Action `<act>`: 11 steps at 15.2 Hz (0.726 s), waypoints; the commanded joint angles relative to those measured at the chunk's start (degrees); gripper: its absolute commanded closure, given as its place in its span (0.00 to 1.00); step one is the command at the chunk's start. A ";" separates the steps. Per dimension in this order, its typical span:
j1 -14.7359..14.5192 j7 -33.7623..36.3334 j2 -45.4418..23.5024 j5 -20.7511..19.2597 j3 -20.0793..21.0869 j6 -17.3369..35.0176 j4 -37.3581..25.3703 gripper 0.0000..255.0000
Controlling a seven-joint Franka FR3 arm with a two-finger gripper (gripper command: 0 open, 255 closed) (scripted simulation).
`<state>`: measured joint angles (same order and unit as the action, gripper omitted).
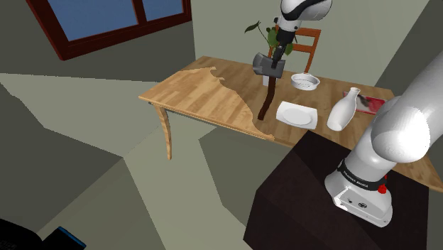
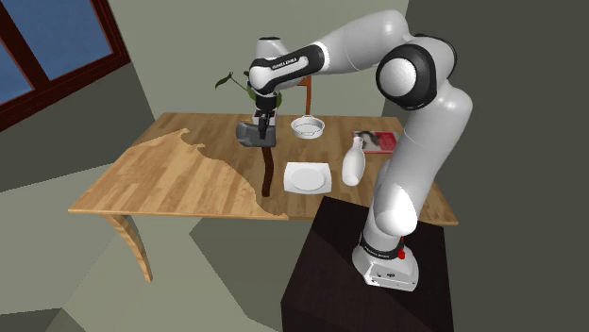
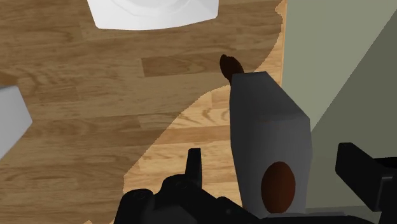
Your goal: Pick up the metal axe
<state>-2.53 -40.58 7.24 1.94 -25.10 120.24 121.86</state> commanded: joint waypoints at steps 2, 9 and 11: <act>0.03 -0.07 0.03 0.00 -0.03 0.31 0.31 1.00; 0.01 -0.02 0.03 0.00 -0.01 0.33 0.32 1.00; 0.02 -0.01 0.05 -0.03 -0.02 -0.43 -0.42 1.00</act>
<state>-2.52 -40.61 7.23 1.95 -25.12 120.14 121.70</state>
